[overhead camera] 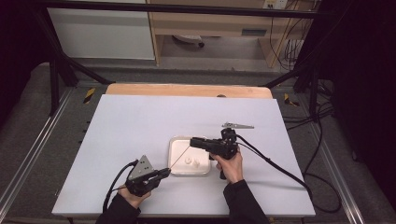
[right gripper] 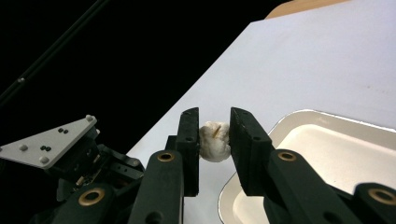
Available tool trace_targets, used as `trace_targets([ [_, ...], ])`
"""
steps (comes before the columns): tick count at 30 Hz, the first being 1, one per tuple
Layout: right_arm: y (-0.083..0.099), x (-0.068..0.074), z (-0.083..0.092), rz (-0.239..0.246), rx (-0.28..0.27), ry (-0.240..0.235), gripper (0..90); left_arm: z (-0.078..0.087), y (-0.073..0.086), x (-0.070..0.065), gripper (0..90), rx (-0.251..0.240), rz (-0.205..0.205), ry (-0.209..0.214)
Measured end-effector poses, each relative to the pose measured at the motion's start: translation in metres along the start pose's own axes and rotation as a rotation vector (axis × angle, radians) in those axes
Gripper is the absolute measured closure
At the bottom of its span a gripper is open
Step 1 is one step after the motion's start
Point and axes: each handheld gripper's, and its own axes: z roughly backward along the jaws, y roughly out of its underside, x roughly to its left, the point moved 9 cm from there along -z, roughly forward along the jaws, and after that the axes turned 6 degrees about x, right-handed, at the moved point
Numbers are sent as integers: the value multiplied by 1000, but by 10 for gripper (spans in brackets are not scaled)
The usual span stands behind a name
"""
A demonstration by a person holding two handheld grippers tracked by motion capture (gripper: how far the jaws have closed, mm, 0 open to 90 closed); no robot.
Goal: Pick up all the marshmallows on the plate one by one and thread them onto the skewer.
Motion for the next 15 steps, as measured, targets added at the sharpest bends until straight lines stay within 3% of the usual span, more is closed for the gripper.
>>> trace_targets([
  [15,24,0,-17,8,33,4,743,-9,-3,-3,886,-3,40,-2],
])
